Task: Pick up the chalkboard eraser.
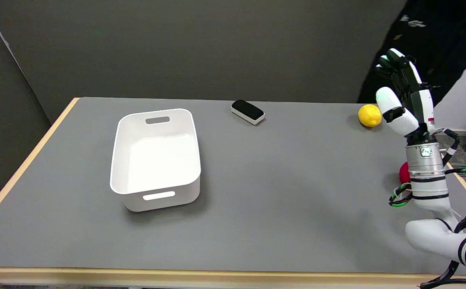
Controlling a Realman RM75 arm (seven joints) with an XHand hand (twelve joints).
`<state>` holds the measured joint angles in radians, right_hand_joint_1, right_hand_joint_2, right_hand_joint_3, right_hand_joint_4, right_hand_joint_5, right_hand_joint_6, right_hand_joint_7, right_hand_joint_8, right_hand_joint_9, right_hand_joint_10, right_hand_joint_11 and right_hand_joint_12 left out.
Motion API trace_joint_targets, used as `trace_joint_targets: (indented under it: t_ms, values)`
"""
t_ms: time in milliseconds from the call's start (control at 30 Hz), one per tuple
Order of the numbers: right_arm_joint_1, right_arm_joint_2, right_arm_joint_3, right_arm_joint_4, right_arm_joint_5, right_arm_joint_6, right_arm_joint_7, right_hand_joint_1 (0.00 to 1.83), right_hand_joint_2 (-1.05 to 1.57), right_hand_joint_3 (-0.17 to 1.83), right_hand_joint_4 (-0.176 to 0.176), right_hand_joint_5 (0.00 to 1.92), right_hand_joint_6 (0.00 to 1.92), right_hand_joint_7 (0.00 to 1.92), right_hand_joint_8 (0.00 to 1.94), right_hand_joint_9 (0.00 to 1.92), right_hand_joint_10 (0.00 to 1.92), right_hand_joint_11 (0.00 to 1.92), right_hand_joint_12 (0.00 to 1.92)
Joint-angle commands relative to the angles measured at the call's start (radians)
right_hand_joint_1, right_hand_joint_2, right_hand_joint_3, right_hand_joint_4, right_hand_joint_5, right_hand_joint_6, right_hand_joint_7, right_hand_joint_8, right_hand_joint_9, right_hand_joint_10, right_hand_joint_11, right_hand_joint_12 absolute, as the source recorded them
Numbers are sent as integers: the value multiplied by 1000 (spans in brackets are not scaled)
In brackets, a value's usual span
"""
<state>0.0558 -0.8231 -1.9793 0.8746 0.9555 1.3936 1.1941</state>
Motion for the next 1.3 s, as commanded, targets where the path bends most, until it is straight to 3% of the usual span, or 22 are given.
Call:
trace_joint_targets:
  t_ms: [33,200,367,467,567,833,1033,1300]
  values:
    - [-6,15,71,88,-79,-135,-285,552,688,966,-73,188,432,327,487,248,869,4,1158]
    - [-6,14,159,214,-152,-345,-511,570,675,970,-79,198,453,341,510,252,870,-1,1127]
    - [16,7,251,416,-174,-698,-828,576,665,967,-74,217,473,365,526,274,887,-1,1125]
    - [93,-29,246,472,-132,-883,-1017,558,656,959,-78,215,473,357,523,271,887,-1,1126]
    - [182,-84,198,469,-95,-971,-1184,535,647,952,-89,204,466,340,514,259,883,-1,1124]
    - [526,-347,-43,208,-31,-1034,-1574,567,656,828,-123,238,470,391,501,273,997,27,1254]
    - [727,-440,-277,-24,147,-1033,-1616,494,628,916,-124,263,553,430,580,344,995,84,1275]
    - [792,-563,-309,-171,163,-1096,-1679,547,645,819,-142,263,521,422,548,291,1016,67,1297]
